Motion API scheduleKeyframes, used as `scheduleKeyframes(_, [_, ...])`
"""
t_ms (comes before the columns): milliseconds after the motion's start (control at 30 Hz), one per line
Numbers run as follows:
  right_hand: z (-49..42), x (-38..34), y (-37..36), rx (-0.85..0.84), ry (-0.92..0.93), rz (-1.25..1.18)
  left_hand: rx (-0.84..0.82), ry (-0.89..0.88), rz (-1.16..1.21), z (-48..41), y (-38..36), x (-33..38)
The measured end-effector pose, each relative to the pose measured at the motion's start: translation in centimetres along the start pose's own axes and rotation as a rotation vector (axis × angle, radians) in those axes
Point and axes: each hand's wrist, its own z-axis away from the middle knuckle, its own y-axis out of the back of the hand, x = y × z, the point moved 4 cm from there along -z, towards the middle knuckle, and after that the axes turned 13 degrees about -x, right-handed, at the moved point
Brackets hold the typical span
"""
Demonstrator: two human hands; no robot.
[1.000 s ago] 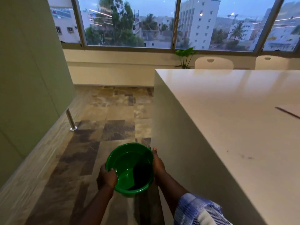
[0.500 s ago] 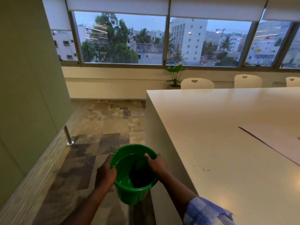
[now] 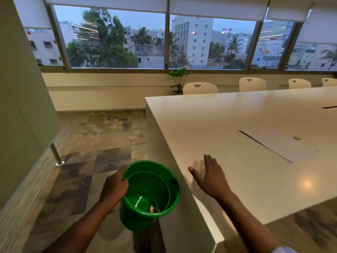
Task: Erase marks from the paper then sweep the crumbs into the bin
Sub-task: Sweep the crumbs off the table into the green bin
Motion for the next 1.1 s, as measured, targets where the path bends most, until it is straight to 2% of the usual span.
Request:
scheduleKeyframes(133, [0.7, 4.6, -1.1, -0.080, -0.242, 0.130, -0.006, -0.005, -0.003, -0.1, -0.7, 0.6])
scheduleKeyframes(267, [0.6, 2.8, -3.0, -0.133, -0.230, 0.165, 0.002, 0.007, -0.035, -0.3, -0.4, 0.7])
scheduleKeyframes(333, [0.5, 0.1, -4.2, -0.176, -0.122, 0.163, 0.016, 0.019, -0.056, -0.3, -0.2, 0.9])
scheduleKeyframes(467, [1.8, -6.1, -7.6, -0.300, 0.284, 0.098, 0.018, 0.024, -0.072, -0.4, -0.1, 1.0])
scheduleKeyframes(533, [1.7, -6.6, -7.2, -0.297, 0.337, 0.039, 0.013, 0.030, -0.070, -0.3, -0.2, 1.1])
scheduleKeyframes(567, [1.4, -6.0, -6.3, -0.254, 0.312, 0.036, 0.014, 0.030, -0.070, -0.3, -0.2, 1.2])
scheduleKeyframes(633, [0.5, -3.9, -4.4, -0.173, 0.140, 0.085, 0.021, 0.022, -0.066, 0.0, -0.2, 1.3])
scheduleKeyframes(700, [0.3, -1.5, -3.4, -0.170, -0.097, 0.118, 0.023, 0.027, -0.049, 0.2, -0.2, 1.3])
scheduleKeyframes(733, [0.5, -1.3, -3.6, -0.189, -0.152, 0.136, 0.023, 0.038, -0.038, 0.2, -0.2, 1.2])
scheduleKeyframes(800, [1.2, -2.8, -5.1, -0.227, -0.063, 0.174, 0.031, 0.056, -0.025, 0.2, -0.2, 1.0])
scheduleKeyframes(900, [2.3, -7.1, -8.2, -0.330, 0.276, 0.099, 0.022, 0.061, -0.029, 0.1, -0.2, 0.9])
scheduleKeyframes(967, [2.4, -8.2, -7.9, -0.320, 0.350, 0.048, 0.014, 0.053, -0.032, 0.2, -0.1, 1.0])
scheduleKeyframes(1033, [1.5, -6.7, -5.7, -0.179, 0.278, 0.061, 0.008, 0.056, -0.044, 0.3, -0.1, 1.2])
scheduleKeyframes(1100, [0.5, -3.3, -3.5, -0.112, 0.031, 0.136, 0.012, 0.053, -0.054, 0.3, -0.3, 1.4])
